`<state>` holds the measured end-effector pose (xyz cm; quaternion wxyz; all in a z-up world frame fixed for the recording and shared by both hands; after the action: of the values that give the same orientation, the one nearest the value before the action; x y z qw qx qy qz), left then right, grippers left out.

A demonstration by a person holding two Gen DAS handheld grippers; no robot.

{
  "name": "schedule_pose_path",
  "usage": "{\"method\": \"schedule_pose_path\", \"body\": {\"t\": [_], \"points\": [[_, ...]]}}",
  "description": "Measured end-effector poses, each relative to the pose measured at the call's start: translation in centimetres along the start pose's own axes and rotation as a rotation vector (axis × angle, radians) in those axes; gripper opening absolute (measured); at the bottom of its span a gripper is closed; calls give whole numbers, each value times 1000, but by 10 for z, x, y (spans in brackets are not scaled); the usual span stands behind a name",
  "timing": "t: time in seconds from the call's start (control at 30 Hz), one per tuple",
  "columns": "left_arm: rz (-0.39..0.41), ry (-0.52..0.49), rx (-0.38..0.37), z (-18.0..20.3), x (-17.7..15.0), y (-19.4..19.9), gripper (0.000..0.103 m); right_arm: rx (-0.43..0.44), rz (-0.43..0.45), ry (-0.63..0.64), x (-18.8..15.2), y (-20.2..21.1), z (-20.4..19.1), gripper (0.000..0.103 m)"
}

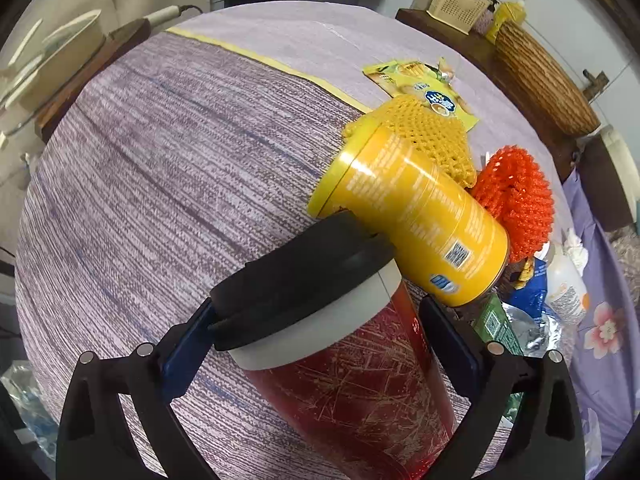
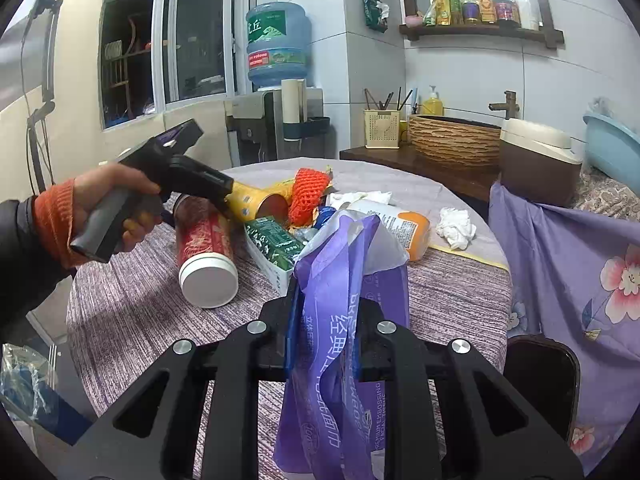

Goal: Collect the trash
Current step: 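Close the left tool around the red patterned tumbler and lift it, then carry both items to the black bin and release the purple packet from the right tool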

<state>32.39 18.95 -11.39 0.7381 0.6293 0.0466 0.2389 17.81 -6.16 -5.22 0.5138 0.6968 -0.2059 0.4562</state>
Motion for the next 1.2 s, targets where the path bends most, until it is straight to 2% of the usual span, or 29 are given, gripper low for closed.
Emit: {"method": "schedule_pose_path", "body": {"t": [0.23, 0.33, 0.43, 0.57, 0.73, 1.0, 1.2], "points": [[135, -30, -69, -6, -21, 38, 94, 15, -8, -20, -1, -3, 5, 20], [245, -66, -119, -7, -40, 68, 94, 14, -8, -17, -2, -3, 4, 20], [354, -109, -130, -2, -60, 93, 93, 7, -13, -20, -4, -4, 5, 20], [452, -149, -142, 7, -80, 112, 93, 3, -17, -24, -7, -5, 5, 20], [571, -197, -110, 14, -99, 134, 93, -4, -11, -16, -9, 1, 4, 20], [649, -294, -166, 54, -128, 152, 93, -35, 14, -69, -21, 22, 38, 20], [656, -406, -296, 120, -148, 157, 93, -142, 34, -183, -33, 49, 112, 20]]}}
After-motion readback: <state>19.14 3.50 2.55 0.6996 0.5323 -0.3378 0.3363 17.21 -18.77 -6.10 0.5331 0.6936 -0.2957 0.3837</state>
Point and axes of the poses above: each gripper's, at about its wrist camera, not at the fingertips, and y roughly against the way its jaws point, z to its right, x to its top, the point moved 9 cm from there along -y, roughly the way its jaws point, and after that the axes turned 6 degrees about -z, right-handed, at the moved point
